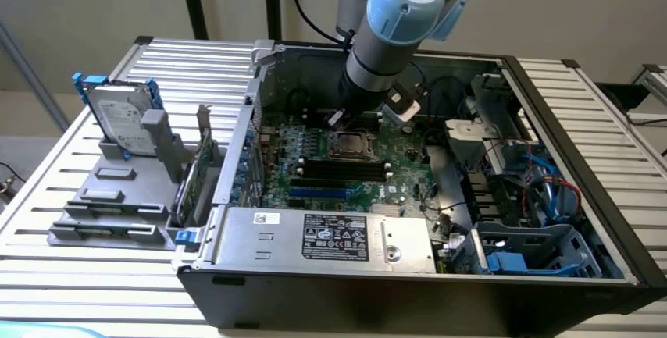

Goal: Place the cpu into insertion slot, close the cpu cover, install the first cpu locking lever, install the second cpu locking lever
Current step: 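Install the first cpu locking lever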

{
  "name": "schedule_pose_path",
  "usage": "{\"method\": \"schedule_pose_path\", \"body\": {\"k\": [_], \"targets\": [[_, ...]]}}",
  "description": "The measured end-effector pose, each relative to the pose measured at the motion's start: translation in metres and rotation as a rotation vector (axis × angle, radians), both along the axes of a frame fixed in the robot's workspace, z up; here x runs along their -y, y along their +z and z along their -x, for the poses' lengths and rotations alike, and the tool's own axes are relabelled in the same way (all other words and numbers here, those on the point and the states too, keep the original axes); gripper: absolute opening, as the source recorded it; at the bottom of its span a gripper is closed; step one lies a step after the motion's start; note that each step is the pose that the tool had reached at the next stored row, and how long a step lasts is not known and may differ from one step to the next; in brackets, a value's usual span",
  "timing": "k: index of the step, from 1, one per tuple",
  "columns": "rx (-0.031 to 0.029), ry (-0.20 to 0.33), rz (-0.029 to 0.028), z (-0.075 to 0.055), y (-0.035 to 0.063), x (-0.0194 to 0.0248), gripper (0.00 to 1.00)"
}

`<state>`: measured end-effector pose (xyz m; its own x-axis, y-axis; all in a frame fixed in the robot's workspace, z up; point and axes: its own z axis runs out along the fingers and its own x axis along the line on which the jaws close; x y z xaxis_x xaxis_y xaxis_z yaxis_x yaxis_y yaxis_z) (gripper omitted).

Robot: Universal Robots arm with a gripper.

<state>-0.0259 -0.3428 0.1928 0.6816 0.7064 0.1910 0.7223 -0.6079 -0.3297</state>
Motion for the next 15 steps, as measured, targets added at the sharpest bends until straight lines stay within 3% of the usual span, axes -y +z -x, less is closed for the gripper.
{"method": "schedule_pose_path", "body": {"k": [15], "targets": [[-0.0090, 0.000, -0.0004, 0.0002, -0.0001, -0.0030, 0.11]]}}
